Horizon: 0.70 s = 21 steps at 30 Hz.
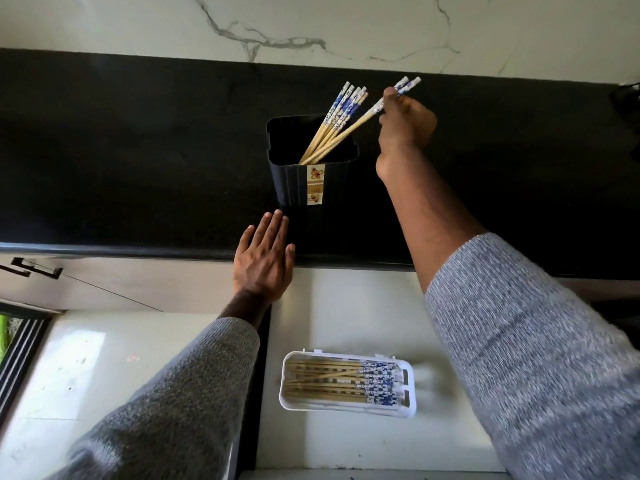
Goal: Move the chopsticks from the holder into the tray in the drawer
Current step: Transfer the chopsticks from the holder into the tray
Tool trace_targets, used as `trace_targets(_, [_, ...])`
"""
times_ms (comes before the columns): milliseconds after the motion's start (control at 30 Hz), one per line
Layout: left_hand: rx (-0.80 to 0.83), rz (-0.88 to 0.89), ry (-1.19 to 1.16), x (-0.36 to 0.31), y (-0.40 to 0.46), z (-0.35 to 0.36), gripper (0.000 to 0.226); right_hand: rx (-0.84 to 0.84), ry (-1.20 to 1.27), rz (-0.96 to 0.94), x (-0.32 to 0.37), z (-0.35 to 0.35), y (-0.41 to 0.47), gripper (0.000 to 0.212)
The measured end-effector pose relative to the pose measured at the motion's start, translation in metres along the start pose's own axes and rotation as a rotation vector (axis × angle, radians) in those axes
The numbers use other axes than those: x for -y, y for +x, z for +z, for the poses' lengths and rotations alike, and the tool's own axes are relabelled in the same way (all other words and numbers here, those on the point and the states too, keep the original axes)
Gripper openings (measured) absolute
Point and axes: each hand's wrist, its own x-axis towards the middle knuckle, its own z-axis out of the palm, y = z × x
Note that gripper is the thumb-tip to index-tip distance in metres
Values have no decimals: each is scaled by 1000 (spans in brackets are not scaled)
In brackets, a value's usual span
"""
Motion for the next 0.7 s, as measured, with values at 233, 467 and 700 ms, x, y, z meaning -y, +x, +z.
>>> trace_targets(233, [-8,-3,-7,-1,1,-2,63,3,389,48,-10,-77,-44,12])
trace_targets(467, [2,-7,-21,-3,0,-3,63,-140,372,219,-112,-183,-112,20])
trace_targets(700, [-5,-11,-9,-4,-1,-2,63,-359,126,495,-231,-234,-193,27])
